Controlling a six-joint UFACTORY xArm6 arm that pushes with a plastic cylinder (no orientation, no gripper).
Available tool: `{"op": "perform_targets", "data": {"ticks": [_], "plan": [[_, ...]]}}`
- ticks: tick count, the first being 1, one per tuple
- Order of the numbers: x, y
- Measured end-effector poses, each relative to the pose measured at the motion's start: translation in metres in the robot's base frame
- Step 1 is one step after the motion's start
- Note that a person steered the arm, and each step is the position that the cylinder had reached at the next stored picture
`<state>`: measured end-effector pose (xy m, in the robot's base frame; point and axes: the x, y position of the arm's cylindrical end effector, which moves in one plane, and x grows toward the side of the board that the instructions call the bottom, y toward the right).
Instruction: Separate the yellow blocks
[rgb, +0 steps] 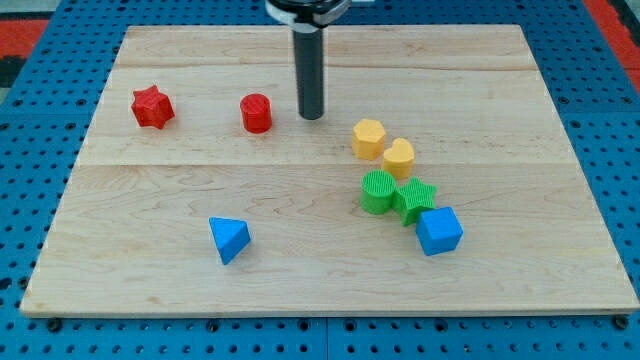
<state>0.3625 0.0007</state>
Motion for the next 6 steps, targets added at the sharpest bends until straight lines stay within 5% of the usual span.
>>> {"op": "perform_targets", "data": {"ticks": [2, 3, 6], "plan": [[0.028, 0.117], [0.059, 0.106], [0.056, 0.023]]}}
